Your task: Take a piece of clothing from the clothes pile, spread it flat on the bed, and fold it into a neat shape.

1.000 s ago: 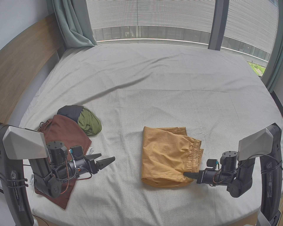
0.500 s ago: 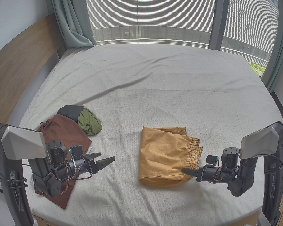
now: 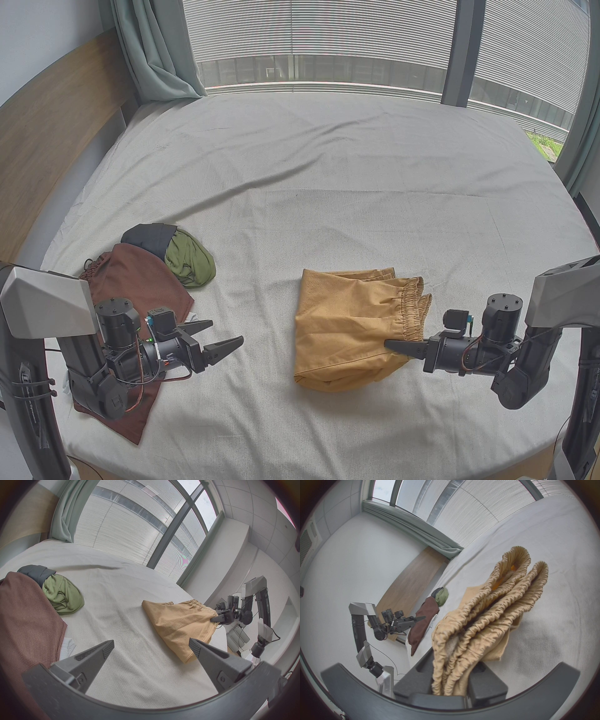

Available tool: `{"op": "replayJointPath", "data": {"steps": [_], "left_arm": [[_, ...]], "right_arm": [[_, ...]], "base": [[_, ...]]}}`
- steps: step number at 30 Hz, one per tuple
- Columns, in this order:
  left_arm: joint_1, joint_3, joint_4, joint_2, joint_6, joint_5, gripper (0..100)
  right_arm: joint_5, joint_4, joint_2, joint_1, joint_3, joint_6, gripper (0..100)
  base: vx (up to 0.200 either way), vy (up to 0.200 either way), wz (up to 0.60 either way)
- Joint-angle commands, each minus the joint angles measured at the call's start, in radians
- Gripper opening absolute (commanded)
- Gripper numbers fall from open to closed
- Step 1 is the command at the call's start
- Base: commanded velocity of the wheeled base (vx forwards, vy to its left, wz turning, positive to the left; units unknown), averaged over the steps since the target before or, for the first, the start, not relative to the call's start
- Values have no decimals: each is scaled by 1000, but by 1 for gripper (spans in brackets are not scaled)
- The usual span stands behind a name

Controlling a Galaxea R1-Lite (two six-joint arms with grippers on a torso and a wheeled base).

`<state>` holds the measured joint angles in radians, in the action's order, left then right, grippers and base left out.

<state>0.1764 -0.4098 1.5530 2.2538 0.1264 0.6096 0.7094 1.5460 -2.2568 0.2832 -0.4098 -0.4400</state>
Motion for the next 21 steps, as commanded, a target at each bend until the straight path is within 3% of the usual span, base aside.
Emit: {"op": "replayJointPath", "data": {"steps": [1,21], "left_arm": [[0,2,1,1,-11,1,100],[-3,16,1,-25,-24,32,100]], "right_arm": [[19,0,60,1,0,0,0],[67,-4,148,-2,-75,-82,0]], "base": [[0,0,0],[0,0,0]]}}
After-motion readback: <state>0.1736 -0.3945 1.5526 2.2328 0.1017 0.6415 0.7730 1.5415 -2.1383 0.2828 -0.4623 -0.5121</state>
